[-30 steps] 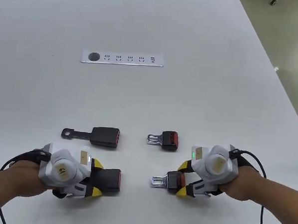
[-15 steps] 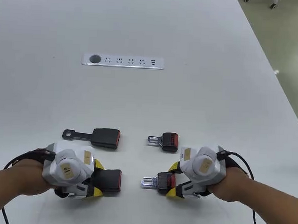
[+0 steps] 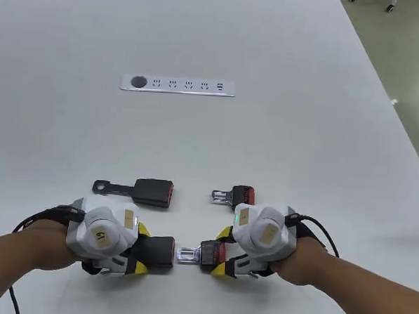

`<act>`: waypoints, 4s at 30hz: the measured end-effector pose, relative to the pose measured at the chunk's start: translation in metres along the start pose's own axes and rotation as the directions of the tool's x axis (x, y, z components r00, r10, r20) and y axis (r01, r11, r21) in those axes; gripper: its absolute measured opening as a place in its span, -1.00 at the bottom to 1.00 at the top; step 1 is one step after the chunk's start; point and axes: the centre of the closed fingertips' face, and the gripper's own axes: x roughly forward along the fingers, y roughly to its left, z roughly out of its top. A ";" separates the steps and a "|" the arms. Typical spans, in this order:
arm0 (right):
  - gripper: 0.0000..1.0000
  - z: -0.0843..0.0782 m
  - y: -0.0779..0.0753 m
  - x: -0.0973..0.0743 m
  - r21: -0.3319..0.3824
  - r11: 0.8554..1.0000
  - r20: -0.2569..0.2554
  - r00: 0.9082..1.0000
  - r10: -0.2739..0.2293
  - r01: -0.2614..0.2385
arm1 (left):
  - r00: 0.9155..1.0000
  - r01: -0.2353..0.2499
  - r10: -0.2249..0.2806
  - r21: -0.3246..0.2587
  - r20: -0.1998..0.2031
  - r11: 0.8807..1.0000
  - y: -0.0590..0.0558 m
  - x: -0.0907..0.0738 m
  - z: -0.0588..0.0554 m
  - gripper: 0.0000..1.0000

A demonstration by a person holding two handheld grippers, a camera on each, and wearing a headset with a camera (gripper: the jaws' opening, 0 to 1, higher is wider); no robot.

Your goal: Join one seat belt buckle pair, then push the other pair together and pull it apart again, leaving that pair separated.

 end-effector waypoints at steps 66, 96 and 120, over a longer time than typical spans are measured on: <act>-0.37 0.034 0.002 0.016 0.027 0.999 0.088 0.995 -0.036 0.034 | 0.997 0.077 -0.076 0.075 -0.012 0.994 -0.003 -0.005 -0.007 -0.33; -0.39 0.037 0.009 0.008 0.022 0.999 0.303 0.952 -0.043 0.038 | 0.983 0.116 -0.123 0.056 0.137 0.992 -0.004 -0.007 -0.003 -0.34; -0.34 0.037 0.011 0.007 0.039 0.997 0.306 0.950 -0.070 0.061 | 0.990 0.107 -0.114 0.083 0.081 0.991 -0.005 -0.005 -0.001 -0.32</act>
